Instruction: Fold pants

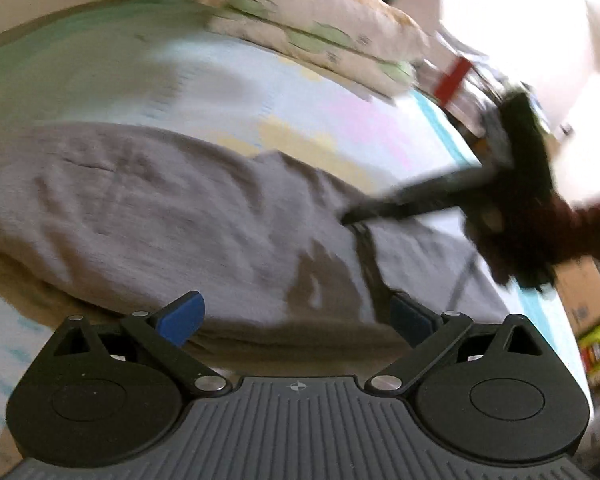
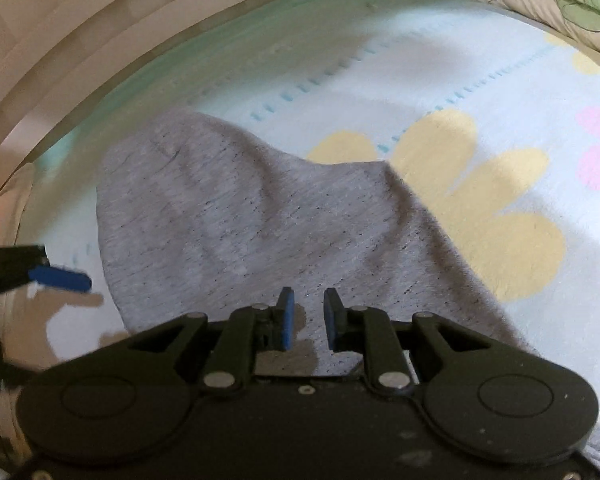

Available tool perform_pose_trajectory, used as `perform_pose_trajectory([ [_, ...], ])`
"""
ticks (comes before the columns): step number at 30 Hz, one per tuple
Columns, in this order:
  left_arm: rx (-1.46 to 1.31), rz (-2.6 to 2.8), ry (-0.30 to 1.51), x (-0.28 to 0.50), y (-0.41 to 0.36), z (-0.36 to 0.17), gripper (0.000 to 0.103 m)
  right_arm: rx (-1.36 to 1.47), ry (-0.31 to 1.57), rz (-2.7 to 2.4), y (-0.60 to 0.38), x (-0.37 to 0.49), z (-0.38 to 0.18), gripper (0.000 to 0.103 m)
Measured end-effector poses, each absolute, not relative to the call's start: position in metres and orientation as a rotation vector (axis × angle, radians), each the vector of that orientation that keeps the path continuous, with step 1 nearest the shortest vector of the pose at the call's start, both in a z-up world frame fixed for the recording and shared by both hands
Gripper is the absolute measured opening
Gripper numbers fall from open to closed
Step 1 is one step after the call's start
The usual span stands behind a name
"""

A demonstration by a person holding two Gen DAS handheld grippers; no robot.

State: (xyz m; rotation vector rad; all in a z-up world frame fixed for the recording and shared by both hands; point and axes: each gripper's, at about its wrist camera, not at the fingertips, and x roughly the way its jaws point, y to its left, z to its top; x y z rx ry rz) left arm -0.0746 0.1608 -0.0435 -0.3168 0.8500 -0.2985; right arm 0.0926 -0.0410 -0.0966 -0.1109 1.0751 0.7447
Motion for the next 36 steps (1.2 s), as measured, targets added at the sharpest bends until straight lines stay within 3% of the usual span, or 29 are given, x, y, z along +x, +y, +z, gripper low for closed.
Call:
perform_pose_trajectory([
  [20, -0.731, 0.239, 0.933, -0.046, 0.261, -0.091, 0.1, -0.306, 1.164, 0.982, 0.012, 0.013, -0.135, 0.022],
  [36, -0.899, 0.15, 0.763, -0.007, 0.29, -0.113, 0.102, -0.288, 1.178, 0.991, 0.006, 0.016, -0.132, 0.022],
])
